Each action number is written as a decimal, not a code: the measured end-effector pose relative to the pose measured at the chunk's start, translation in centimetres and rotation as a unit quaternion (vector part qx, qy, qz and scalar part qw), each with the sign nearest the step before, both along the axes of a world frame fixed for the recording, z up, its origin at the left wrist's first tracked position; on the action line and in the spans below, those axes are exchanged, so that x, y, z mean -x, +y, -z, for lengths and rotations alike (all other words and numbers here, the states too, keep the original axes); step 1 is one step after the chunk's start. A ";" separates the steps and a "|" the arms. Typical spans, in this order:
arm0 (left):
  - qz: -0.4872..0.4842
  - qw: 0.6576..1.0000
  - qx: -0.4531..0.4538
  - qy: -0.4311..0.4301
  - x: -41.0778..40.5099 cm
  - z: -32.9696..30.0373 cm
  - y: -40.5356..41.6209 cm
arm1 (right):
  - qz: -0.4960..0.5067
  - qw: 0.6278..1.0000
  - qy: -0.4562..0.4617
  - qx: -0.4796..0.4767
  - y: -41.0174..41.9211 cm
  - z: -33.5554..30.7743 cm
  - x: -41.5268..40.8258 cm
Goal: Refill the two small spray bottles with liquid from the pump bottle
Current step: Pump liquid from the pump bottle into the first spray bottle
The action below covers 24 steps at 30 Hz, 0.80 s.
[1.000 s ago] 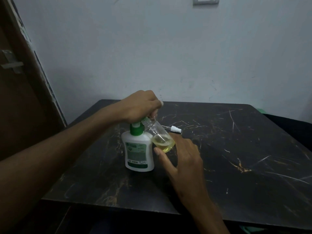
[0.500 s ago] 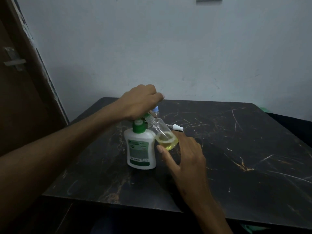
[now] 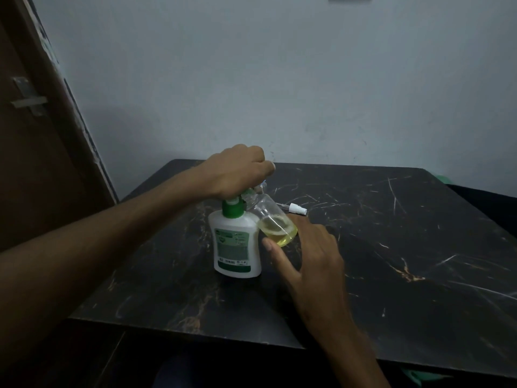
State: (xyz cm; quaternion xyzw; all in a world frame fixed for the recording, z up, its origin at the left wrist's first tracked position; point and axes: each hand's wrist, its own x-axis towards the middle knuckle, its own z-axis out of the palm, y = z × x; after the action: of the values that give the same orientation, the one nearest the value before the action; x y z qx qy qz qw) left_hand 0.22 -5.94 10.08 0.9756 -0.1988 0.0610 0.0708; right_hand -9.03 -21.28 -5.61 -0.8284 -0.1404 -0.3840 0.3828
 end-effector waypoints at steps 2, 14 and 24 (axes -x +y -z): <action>-0.001 1.000 -0.022 -0.002 0.1 -0.1 -0.1 | 0.002 1.000 -0.005 -0.001 0.0 0.0 0.1; 0.006 0.997 -0.075 -0.025 0.3 -0.3 -0.1 | -0.001 1.000 -0.010 0.001 0.0 0.1 0.0; 0.002 0.999 -0.035 -0.017 0.3 -0.1 -0.1 | -0.003 1.000 -0.012 0.001 0.0 0.0 -0.1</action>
State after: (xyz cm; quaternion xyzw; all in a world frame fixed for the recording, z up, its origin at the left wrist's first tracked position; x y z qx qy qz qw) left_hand -0.12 -6.03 10.17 0.9758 -0.2042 0.0704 0.0338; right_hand -8.96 -21.31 -5.66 -0.8236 -0.1476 -0.3930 0.3814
